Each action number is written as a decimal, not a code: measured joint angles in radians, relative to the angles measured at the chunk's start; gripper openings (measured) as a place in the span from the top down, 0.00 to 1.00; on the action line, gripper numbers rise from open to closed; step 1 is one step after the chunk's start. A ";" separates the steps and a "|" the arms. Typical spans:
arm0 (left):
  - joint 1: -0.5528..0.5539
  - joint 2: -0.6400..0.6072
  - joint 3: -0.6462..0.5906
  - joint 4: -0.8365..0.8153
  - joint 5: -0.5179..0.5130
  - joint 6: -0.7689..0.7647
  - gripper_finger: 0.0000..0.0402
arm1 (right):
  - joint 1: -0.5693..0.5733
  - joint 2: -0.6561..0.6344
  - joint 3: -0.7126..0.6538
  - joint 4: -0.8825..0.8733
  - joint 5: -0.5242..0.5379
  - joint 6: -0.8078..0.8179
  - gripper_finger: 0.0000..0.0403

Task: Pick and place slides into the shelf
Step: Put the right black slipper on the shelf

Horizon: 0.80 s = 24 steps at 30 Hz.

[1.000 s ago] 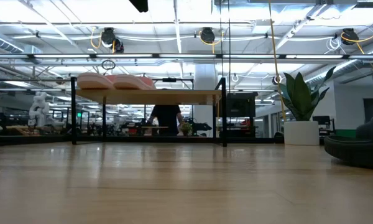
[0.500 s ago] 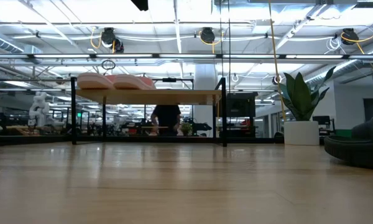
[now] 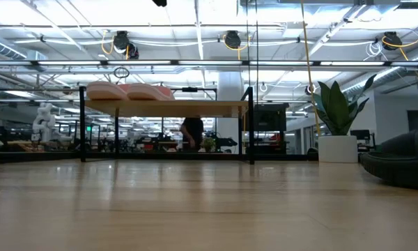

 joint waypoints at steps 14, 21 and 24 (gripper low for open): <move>-0.012 0.000 0.000 0.000 -0.001 0.000 0.79 | -0.052 0.000 0.062 -0.133 0.041 0.036 0.99; -0.012 0.000 0.000 0.000 -0.001 0.001 0.79 | -0.095 0.000 0.153 -0.338 0.078 0.036 1.00; -0.011 0.000 0.000 0.000 -0.012 0.011 0.79 | -0.113 0.000 0.216 -0.426 0.119 0.034 1.00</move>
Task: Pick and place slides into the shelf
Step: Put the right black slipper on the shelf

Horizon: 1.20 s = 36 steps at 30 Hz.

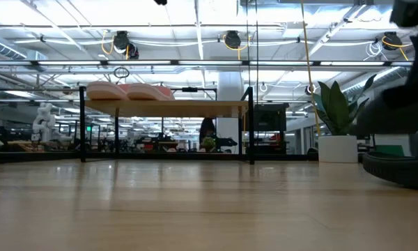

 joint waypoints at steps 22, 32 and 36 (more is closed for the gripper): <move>0.120 0.000 0.000 -0.004 -0.202 0.204 0.79 | -0.377 -0.024 0.487 0.021 0.421 -0.734 1.00; 0.302 -0.001 0.000 -0.004 -0.268 0.358 0.79 | -0.637 -0.024 0.544 0.624 0.386 -1.425 1.00; 0.387 -0.016 0.000 -0.005 -0.285 0.394 0.79 | -0.734 -0.024 0.544 0.943 0.377 -1.688 1.00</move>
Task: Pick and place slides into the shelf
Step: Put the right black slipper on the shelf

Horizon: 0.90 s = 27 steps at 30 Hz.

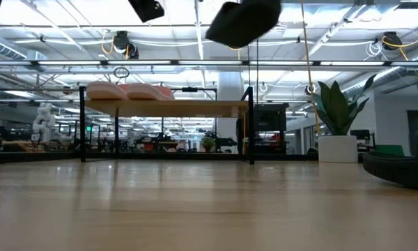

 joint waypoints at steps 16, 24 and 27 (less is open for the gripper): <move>0.278 -0.072 0.001 0.051 0.010 0.102 0.79 | -0.229 0.179 0.000 0.459 -0.063 -0.418 1.00; 0.316 -0.071 0.000 0.207 0.066 0.223 0.79 | -0.292 0.302 0.000 0.566 -0.009 -0.539 1.00; 0.321 -0.071 0.000 0.272 0.081 0.271 0.79 | -0.304 0.314 0.000 0.562 -0.007 -0.532 1.00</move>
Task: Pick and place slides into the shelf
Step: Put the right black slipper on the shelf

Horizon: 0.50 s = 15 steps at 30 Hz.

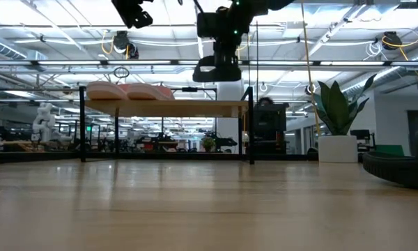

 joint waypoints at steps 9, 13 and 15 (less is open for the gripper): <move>0.001 0.000 0.000 0.138 0.050 0.115 0.79 | -0.024 -0.002 0.000 -0.035 0.004 0.116 1.00; 0.001 0.000 0.000 0.148 0.052 0.120 0.79 | -0.034 -0.002 0.000 -0.079 -0.002 0.185 1.00; 0.001 0.000 0.000 0.148 0.052 0.126 0.79 | -0.040 -0.002 0.000 -0.076 -0.003 0.208 1.00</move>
